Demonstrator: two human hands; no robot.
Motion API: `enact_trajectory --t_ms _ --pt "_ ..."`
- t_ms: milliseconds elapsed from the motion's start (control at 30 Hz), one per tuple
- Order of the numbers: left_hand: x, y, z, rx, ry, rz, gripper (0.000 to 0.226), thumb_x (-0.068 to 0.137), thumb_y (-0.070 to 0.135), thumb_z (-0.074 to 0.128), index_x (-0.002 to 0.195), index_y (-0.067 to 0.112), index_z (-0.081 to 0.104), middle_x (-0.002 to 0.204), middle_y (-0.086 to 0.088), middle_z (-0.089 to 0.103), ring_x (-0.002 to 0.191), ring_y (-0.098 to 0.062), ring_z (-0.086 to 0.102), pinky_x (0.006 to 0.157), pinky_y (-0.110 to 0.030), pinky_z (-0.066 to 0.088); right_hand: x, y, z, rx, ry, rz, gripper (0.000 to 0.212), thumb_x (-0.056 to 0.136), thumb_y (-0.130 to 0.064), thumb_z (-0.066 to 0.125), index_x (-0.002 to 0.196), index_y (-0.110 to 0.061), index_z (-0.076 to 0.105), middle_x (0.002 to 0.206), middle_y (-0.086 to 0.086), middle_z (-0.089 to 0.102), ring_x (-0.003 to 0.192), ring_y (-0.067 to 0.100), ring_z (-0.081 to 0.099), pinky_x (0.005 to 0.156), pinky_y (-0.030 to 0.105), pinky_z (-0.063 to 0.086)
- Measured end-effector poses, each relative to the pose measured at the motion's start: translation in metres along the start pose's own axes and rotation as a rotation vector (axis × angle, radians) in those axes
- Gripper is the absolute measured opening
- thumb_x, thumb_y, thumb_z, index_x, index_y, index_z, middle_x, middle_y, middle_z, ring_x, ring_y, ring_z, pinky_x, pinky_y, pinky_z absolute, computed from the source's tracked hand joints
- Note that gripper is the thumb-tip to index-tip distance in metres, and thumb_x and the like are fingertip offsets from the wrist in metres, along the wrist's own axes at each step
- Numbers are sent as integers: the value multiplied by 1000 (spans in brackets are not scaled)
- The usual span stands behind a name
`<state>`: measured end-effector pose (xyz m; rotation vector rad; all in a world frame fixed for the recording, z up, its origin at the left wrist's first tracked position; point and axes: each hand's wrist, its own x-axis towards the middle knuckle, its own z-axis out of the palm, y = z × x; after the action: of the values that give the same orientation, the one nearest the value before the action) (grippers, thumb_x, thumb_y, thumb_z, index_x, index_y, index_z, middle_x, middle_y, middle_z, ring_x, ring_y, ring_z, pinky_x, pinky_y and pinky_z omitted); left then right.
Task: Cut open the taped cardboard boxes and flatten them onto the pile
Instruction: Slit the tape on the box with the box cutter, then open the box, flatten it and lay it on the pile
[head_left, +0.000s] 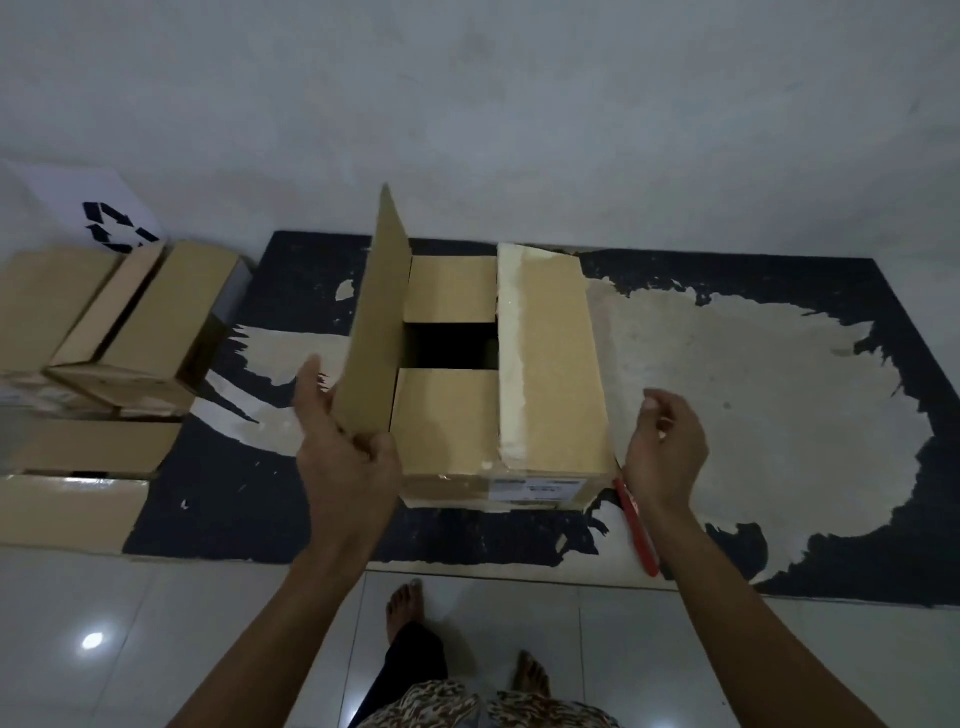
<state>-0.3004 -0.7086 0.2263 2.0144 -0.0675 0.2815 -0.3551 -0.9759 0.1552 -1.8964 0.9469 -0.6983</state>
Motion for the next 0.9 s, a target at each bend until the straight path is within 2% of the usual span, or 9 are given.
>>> enact_trajectory --t_ms 167,300,400,467,567,633,733,833,900 --pt "12 -15 -1 -327 333 -401 81 88 -9 53 153 24 16 114 16 45 95 5 57 77 -19 54 -25 -73 14 -351 -520 -564 45 94 -54 44 133 -35 56 141 3 34 131 19 28 103 31 38" --pt "31 -56 2 -449 244 -855 59 89 -5 43 145 12 37 133 -10 50 114 -27 53 75 -39 53 -44 -87 40 -701 -842 -714 65 90 -67 12 125 -39 58 160 14 11 146 36 -4 119 55 8" --pt "40 -63 6 -346 130 -958 53 89 4 45 142 8 38 139 -17 44 117 -35 48 73 -44 54 -42 -99 35 -728 -723 -647 50 94 -64 30 106 -25 57 153 15 23 143 39 15 106 55 38" --pt "45 -52 8 -68 97 -994 59 91 14 51 146 11 30 149 -19 29 126 -40 39 90 -47 47 -33 -113 21 -663 -678 -599 31 92 -52 54 101 -22 53 143 9 30 129 31 38 89 43 52" --pt "52 -43 9 504 65 -692 89 85 21 69 154 17 12 161 -21 -3 145 -42 10 117 -57 20 -16 -129 -6 -482 -590 -565 15 85 -16 69 94 -18 56 125 3 48 104 16 53 92 26 49" --pt "58 -40 12 762 -27 -263 87 82 15 73 151 14 21 160 -22 8 146 -42 10 118 -60 15 -3 -131 -27 -353 -462 -488 24 82 1 67 93 -20 60 113 3 59 94 10 55 93 27 52" --pt "74 -16 26 798 -381 235 65 86 9 64 146 13 37 153 -15 35 143 -34 26 120 -49 19 12 -119 -56 -482 -318 -311 39 91 -1 55 127 -16 60 124 9 62 94 24 61 87 38 53" --pt "81 10 50 713 -804 221 53 99 15 50 150 12 35 147 -12 47 140 -30 36 119 -49 22 16 -91 -68 -731 -345 -166 45 98 -18 47 143 -21 44 141 16 42 114 38 52 93 48 46" --pt "83 26 57 729 -834 215 38 104 22 41 139 9 45 126 -13 61 119 -30 56 106 -46 38 14 -72 -67 -794 -379 -45 40 100 -33 46 139 -24 43 155 16 19 138 42 26 106 58 34"
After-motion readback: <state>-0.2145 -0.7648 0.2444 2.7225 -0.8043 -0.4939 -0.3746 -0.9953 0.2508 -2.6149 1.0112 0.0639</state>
